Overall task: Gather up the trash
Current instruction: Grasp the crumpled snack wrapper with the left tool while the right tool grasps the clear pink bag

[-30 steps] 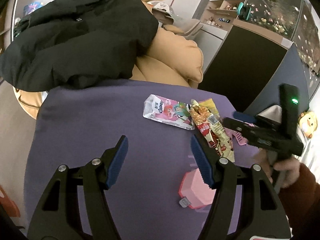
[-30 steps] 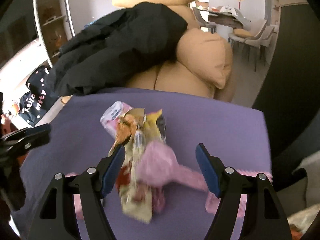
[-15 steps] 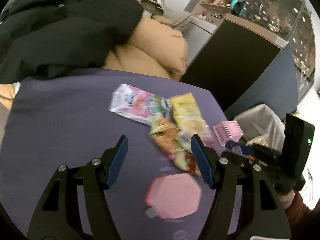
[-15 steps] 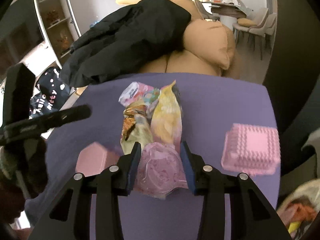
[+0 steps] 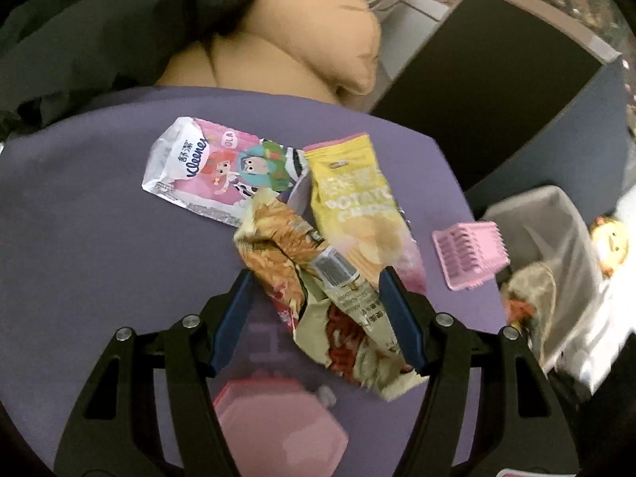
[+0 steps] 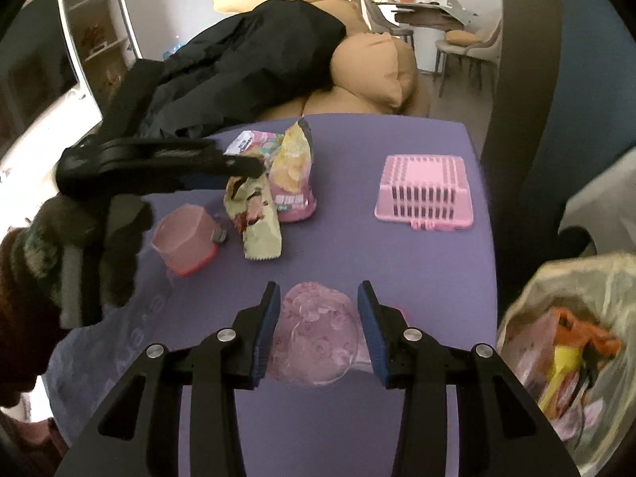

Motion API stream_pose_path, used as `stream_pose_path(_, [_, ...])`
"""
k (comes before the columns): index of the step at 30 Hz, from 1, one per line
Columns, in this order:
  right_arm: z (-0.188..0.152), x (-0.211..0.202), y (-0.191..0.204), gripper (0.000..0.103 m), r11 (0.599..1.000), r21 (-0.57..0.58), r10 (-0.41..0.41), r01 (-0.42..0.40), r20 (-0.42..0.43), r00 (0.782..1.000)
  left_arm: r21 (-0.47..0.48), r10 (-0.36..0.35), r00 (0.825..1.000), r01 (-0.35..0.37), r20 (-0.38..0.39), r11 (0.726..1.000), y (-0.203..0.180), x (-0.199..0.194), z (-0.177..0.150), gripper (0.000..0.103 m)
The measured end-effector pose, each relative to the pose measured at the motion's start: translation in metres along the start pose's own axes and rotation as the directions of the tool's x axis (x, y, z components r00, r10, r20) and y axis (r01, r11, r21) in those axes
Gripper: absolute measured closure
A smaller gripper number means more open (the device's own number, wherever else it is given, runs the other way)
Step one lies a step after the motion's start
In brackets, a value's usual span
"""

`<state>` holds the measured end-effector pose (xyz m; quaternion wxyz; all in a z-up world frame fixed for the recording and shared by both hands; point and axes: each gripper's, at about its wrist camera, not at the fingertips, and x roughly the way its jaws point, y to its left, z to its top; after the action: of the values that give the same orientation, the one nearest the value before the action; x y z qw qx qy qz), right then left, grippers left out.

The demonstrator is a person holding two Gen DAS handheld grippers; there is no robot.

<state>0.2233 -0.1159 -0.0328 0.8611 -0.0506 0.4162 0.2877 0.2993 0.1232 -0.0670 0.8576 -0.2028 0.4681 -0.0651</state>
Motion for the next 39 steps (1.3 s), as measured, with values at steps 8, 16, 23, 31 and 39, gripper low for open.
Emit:
stream_pose_path(8, [-0.013,-0.009,-0.001,0.064,1.000,-0.002,-0.009,0.009,0.018,1.000,0.012,-0.001,0.999,0.000,0.032,1.000,-0.007,-0.011,-0.007,0.063])
stream_pose_path(16, [-0.014,-0.022,0.006,0.064,1.000,-0.021,-0.009,0.010,0.056,0.998,0.073,-0.015,0.986,0.003,0.166,0.997,-0.021,-0.075,-0.017,0.065])
stream_pose_path(23, [-0.010,-0.047,0.017,0.064,0.996,-0.074,-0.032,0.042,0.124,0.992,0.169,0.020,0.960,-0.070,0.279,0.983,-0.052,-0.121,-0.025,0.065])
stream_pose_path(31, [-0.009,-0.104,0.006,0.065,0.985,-0.097,-0.118,0.144,0.240,0.964,0.263,-0.030,0.939,-0.065,0.342,0.963,-0.102,-0.155,-0.045,0.064])
stream_pose_path(39, [-0.014,-0.167,-0.037,0.065,0.962,-0.049,-0.237,0.267,0.328,0.914,0.376,-0.119,0.929,-0.024,0.351,0.926,-0.170,-0.163,-0.063,0.064])
